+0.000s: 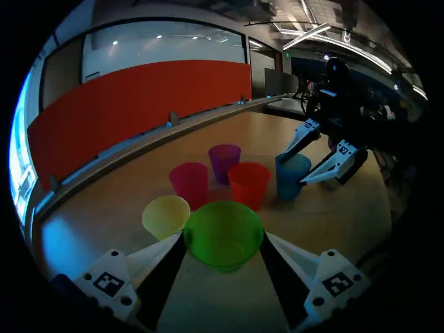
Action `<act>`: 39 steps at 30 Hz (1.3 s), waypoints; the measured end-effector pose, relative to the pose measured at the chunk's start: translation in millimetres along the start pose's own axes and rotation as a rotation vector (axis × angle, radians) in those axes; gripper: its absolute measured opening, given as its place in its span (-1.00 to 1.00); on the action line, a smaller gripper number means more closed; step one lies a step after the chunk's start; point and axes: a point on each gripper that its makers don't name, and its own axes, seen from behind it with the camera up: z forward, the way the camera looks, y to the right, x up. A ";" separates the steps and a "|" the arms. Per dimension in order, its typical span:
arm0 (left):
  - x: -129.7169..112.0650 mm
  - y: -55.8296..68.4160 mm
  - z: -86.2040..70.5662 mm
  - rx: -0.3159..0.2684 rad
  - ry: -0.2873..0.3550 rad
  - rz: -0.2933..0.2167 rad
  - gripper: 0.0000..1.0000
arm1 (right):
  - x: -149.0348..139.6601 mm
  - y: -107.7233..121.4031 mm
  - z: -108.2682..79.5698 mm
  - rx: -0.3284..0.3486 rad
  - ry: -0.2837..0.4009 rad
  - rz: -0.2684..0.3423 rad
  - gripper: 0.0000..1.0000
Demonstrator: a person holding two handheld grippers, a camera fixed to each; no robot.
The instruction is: Pour water
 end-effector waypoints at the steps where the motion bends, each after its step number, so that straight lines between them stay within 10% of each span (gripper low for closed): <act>1: 0.8 0.0 -0.6 0.001 0.004 -0.003 0.76 | 2.6 0.0 -1.6 -0.001 0.005 0.001 0.84; 39: 61.2 1.6 -52.7 0.068 0.174 -0.012 0.76 | 103.7 -7.5 -77.5 -0.069 0.209 -0.019 0.84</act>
